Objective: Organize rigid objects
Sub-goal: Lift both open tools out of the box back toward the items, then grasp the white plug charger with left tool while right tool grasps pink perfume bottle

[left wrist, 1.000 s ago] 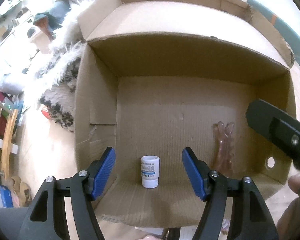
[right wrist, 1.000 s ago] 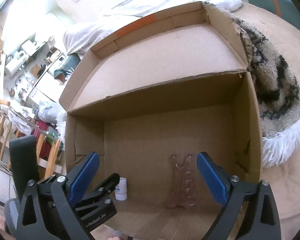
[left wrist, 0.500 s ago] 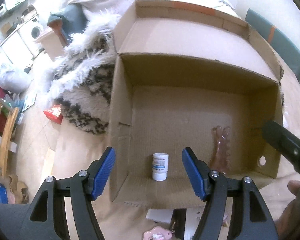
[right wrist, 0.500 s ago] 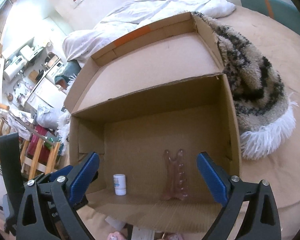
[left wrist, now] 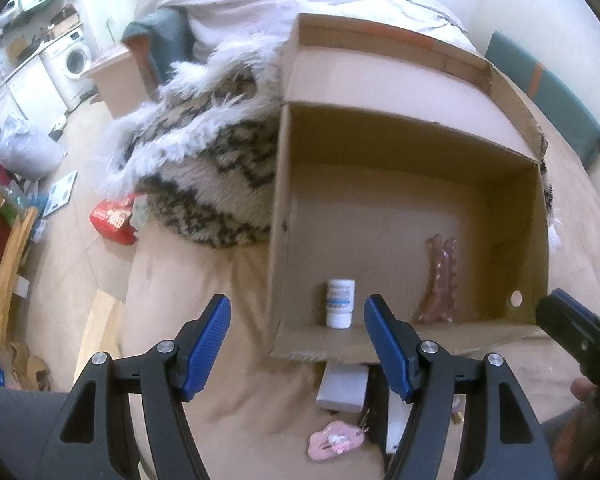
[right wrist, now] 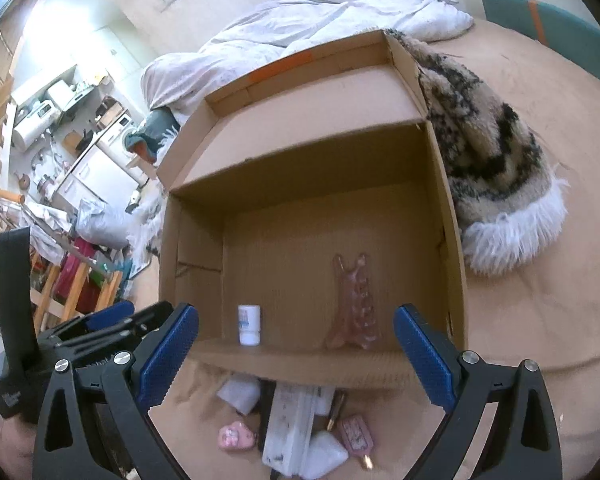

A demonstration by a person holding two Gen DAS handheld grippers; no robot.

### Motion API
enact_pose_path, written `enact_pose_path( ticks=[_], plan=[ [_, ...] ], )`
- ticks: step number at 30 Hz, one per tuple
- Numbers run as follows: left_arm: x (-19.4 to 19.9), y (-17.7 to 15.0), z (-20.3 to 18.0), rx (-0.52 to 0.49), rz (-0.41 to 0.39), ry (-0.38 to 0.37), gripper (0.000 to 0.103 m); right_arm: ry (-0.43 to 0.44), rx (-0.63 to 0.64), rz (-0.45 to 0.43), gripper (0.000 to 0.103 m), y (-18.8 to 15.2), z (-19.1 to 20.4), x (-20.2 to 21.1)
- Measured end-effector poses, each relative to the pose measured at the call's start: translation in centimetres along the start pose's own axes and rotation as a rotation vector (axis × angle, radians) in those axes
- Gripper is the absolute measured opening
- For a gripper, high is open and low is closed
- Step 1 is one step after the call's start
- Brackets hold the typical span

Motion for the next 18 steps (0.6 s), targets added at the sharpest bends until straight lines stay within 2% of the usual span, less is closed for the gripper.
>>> enact_pose_path(
  ticks=[9,15,18],
  plan=[
    [-1.5,-3.0,3.0,0.050,0.052,-0.005,0.067,-0.030,-0.048,0.058,0.103,-2.8,-1.1,0.3],
    [-5.3,-6.4,2.0,0.022,0.179,-0.076,0.066,-0.072,-0.136,0.145,0.103,-4.7,-2.9,-1.4],
    [-6.9,-7.0,-0.1,-0.006,0.253,-0.154,0.066,-0.091,-0.152,0.170,0.103,-5.1,-3.4,-2.4]
  ],
)
Point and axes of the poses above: each gripper's, at about its wrist camera, not at the fingertips, and x roughly against the way its jaws point, z to its left, y to its top, the point moved 5 cm from there along -x, roughly the way its jaws point, and after that the axes turned 1 degree about -x, right-handed, at the moved point
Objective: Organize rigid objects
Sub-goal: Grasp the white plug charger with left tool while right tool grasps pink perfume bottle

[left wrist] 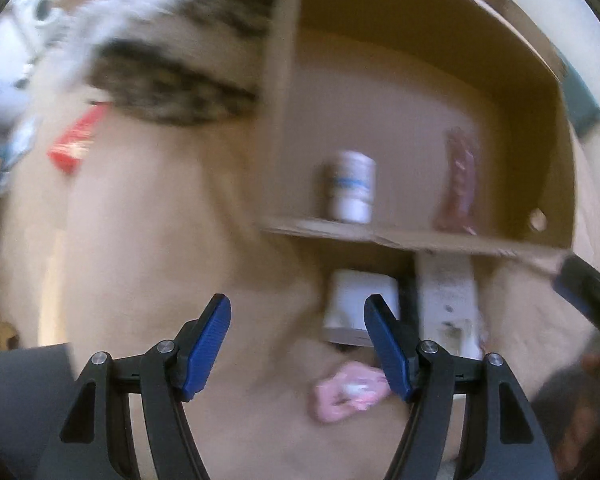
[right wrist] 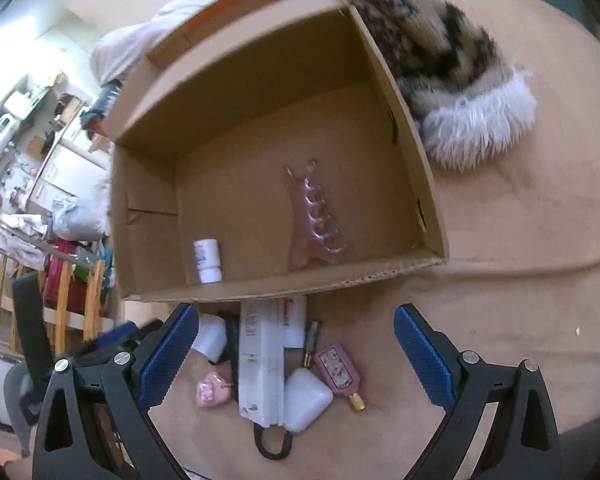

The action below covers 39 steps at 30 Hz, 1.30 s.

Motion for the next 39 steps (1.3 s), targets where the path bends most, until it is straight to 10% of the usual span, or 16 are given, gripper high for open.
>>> enact_pose_path(
  ticks=[10,14,17,28,39],
  plan=[
    [-2.8,-0.5,-3.5,-0.106,0.064,-0.066,0.038,-0.021,-0.045,0.141,0.103,-1.4,-1.9,-2.6],
    [-2.2,-0.3,-2.7,-0.094,0.041,-0.026,0.038,-0.050,-0.020,0.241,0.055,-2.8,-2.3,-4.3],
    [-1.4,-0.2,-1.2,-0.070,0.007,0.052,0.038,-0.071,0.032,0.298,0.043,-3.8,-1.8,-5.6],
    [-3.2,-1.2,-1.3,-0.137,0.063,0.181,0.039,-0.304,0.315,0.339,0.027,-5.6,0.1,-8.2],
    [-5.9,0.2,-1.2,-0.097,0.110,0.153,0.038,-0.295,0.337,0.328,0.027,-5.4,0.6,-9.1]
  ],
)
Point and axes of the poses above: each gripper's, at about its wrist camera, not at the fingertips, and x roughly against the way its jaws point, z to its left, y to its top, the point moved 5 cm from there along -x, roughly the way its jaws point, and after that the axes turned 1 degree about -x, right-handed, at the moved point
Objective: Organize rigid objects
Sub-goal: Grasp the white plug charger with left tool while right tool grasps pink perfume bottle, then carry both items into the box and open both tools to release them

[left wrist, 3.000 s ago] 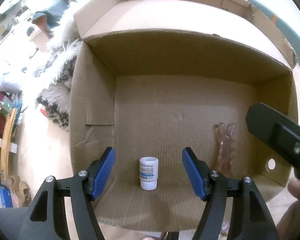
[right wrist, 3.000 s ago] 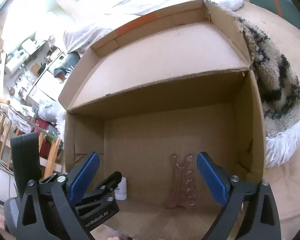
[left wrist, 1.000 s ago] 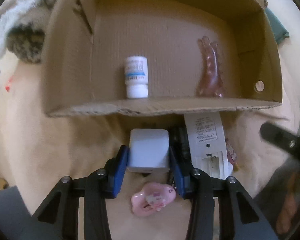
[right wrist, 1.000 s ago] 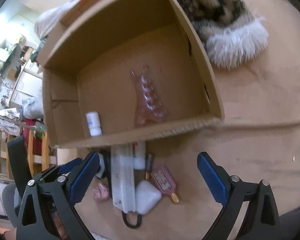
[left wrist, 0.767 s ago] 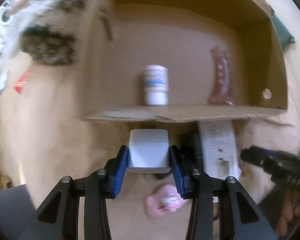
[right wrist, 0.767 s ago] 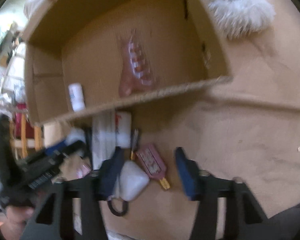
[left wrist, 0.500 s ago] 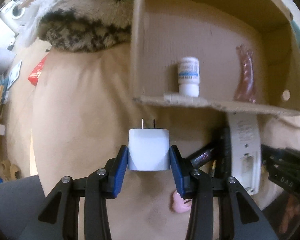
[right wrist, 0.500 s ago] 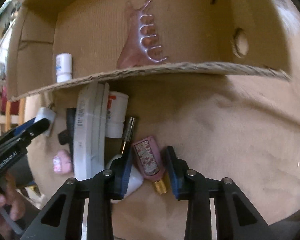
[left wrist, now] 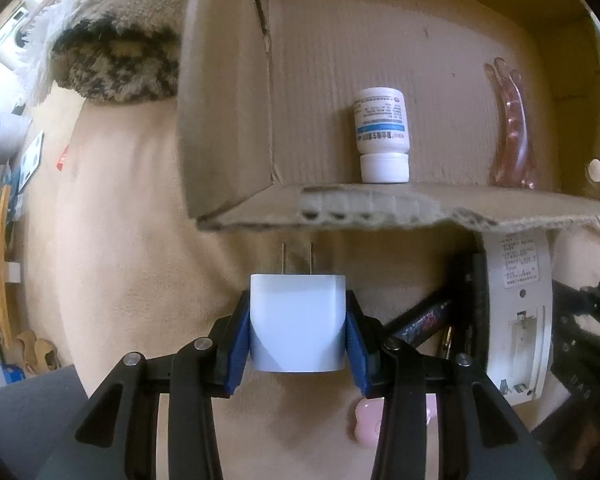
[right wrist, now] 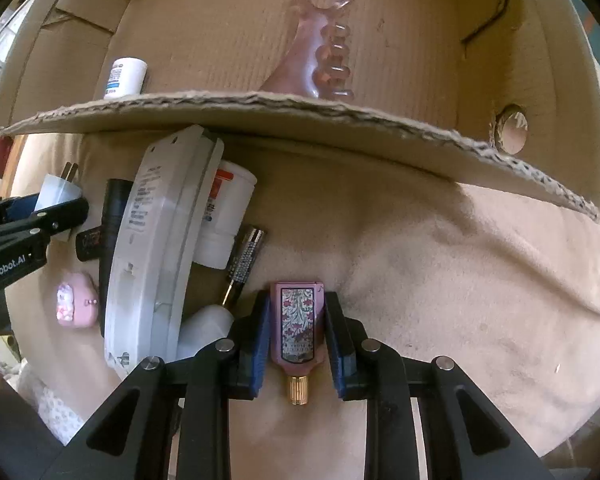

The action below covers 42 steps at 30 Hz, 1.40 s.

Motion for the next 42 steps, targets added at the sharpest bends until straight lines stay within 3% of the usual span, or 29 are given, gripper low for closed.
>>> enact_pose_path(
  ticks=[7,17,32,37,42],
  plan=[
    [0.9,-0.7,1.9,0.051,-0.019,-0.016,0.038,0.066,-0.058,-0.033,0.027,-0.3,-0.8,1.8],
    [3.1,-0.6,3.5,0.098,-0.076,-0.011,0.038,0.087,-0.150,-0.134,0.027,-0.7,-2.4,5.8],
    [9.8,-3.1,5.8,0.160,-0.209,-0.029,0.038,0.314,-0.227,-0.381,0.027,-3.0,-4.7,14.5],
    [13.2,-2.5,5.3,0.180,-0.291,-0.035,0.038,0.412,-0.267,-0.495,0.027,-2.4,-5.4,18.2],
    [14.9,-1.1,4.5,0.168,-0.339,-0.044,0.038,0.453,-0.275,-0.534,0.027,-1.4,-5.6,19.6]
  ],
)
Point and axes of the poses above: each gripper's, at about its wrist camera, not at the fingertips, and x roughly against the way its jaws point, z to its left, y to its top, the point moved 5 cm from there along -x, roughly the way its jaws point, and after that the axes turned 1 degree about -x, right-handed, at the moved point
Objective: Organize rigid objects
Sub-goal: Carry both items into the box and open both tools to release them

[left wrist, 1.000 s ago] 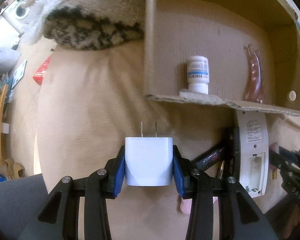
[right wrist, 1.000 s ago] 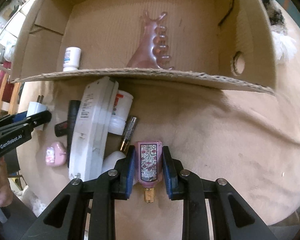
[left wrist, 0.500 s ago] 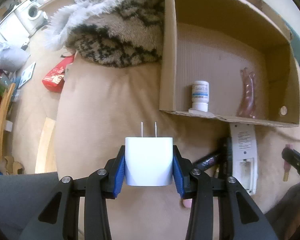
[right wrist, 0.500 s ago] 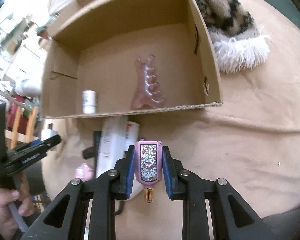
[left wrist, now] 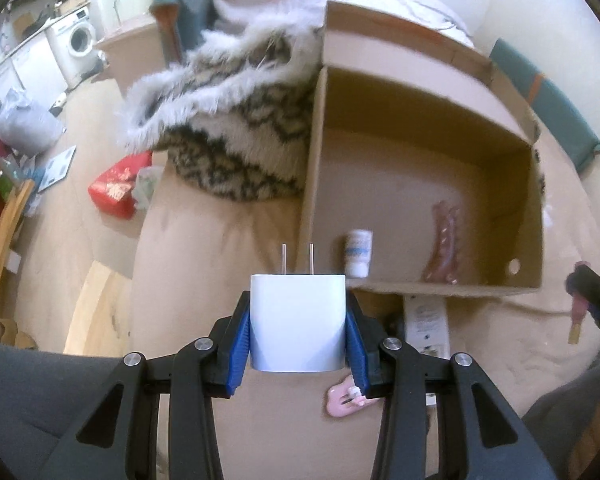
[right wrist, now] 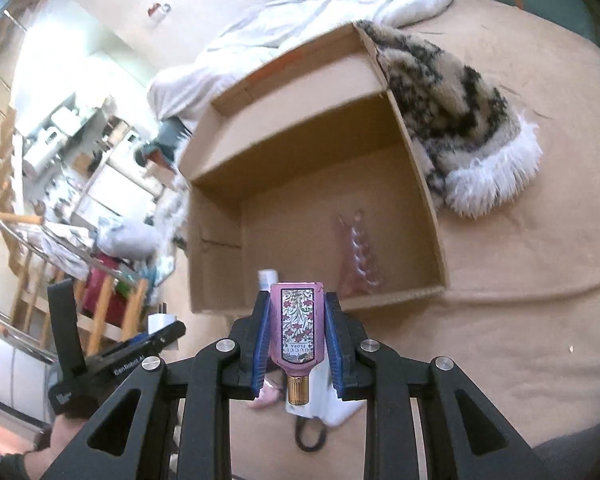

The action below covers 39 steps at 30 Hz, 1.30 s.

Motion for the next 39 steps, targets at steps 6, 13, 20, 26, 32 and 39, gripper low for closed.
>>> enact_pose_path(
  ticks=[6,13,20,26,32,39],
  plan=[
    [0.7,1.9,-1.4,-0.032,-0.037,-0.007,0.038,0.005,0.028,-0.010,0.027,1.5,1.3,-1.1],
    [-0.3,4.6,-2.9,-0.055,-0.048,-0.014,0.038,-0.011,0.073,-0.003,0.027,3.2,1.8,-3.0],
    [-2.4,7.0,-4.6,-0.101,-0.046,-0.002,0.038,-0.046,0.071,0.020,0.027,5.0,0.7,-5.6],
    [-4.9,7.7,-6.3,-0.142,-0.020,0.014,0.038,-0.081,0.054,0.054,0.027,6.2,-1.2,-8.5],
    [-7.2,7.7,-7.6,-0.164,0.006,0.027,0.038,-0.099,0.054,0.081,0.027,6.8,-2.2,-10.9],
    [-9.3,7.4,-8.9,-0.200,0.020,0.045,0.038,-0.126,0.067,0.115,0.027,6.1,-2.7,-12.7]
  ],
)
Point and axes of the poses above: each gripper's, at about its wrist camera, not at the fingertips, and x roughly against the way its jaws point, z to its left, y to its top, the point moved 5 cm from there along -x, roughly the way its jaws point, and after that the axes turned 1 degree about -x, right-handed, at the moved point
